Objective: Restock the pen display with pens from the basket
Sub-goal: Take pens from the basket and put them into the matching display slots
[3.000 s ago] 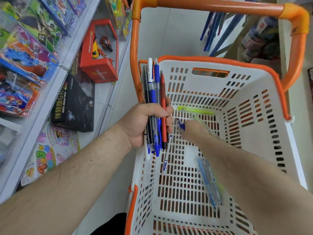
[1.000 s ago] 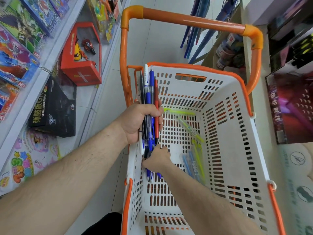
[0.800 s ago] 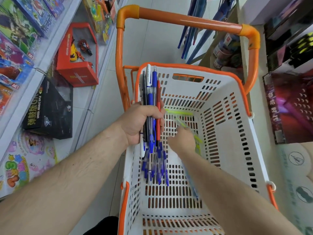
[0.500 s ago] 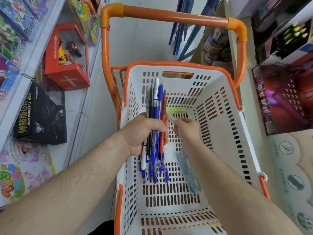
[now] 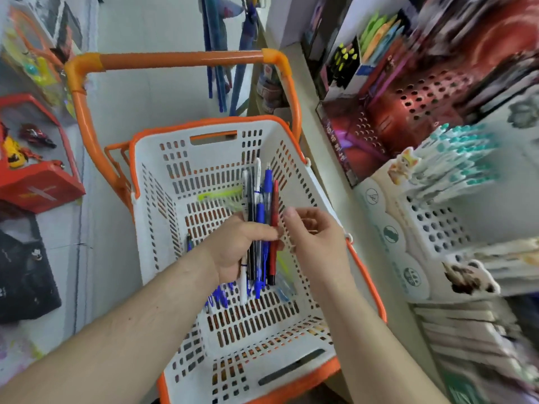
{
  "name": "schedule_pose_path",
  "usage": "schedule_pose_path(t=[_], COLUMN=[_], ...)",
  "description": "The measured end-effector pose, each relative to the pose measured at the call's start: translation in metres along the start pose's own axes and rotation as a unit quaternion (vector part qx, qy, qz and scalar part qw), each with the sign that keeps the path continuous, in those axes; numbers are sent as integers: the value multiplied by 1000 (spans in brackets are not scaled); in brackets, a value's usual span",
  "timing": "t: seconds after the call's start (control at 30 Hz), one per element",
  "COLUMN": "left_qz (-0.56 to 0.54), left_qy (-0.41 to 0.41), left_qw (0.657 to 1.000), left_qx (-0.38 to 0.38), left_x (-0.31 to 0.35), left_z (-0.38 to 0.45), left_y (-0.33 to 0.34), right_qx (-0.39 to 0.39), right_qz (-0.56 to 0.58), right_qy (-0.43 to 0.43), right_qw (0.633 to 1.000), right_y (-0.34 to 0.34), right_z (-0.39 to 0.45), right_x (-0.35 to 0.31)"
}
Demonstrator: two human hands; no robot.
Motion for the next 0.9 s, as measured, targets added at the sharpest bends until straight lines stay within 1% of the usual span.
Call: schedule_pose_path(t=[0.07, 0.17, 0.23, 0.37, 0.5, 0.63, 0.73, 0.8, 0.9], left_qz=[-18, -47, -54, -42, -98, -130, -192, -201, -214], left_qy=[-13, -5, -2, 11, 24, 17, 4, -5, -24], left_qw=[1000, 998, 998, 999, 994, 991, 979, 974, 964], left_qx=[22, 45, 40, 22, 32, -21, -72, -102, -156], left_x=[-4, -8, -12, -15, -7, -7, -14, -20, -32], left_z=[-3, -7, -9, -21, -23, -30, -37, -43, -49], left_y=[16, 46, 69, 114, 142, 179, 209, 230, 259], right_qx=[19, -6, -4, 58, 125, 167, 200, 227, 280], right_qz=[-39, -62, -71, -42, -4, 43, 64, 85, 180], right_qy=[-16, -2, -3, -27, -36, -42, -37, -34, -41], right_qw=[999, 998, 997, 997, 992, 984, 977, 970, 942], right_y=[-22, -47, -63, -103, -152, -195, -224, -244, -267], right_z=[-17, -41, -56, -80, -102, -125, -143, -157, -175], right_x=[4, 18, 26, 31, 33, 39, 45, 49, 52])
Point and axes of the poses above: each hand's wrist, its own z-axis towards the middle knuckle, its own y-axis out of the palm, x = y × z, the point moved 4 cm from there along z, towards the middle knuckle, and after that the axes turned 2 degrees about -y, right-handed, at the moved point
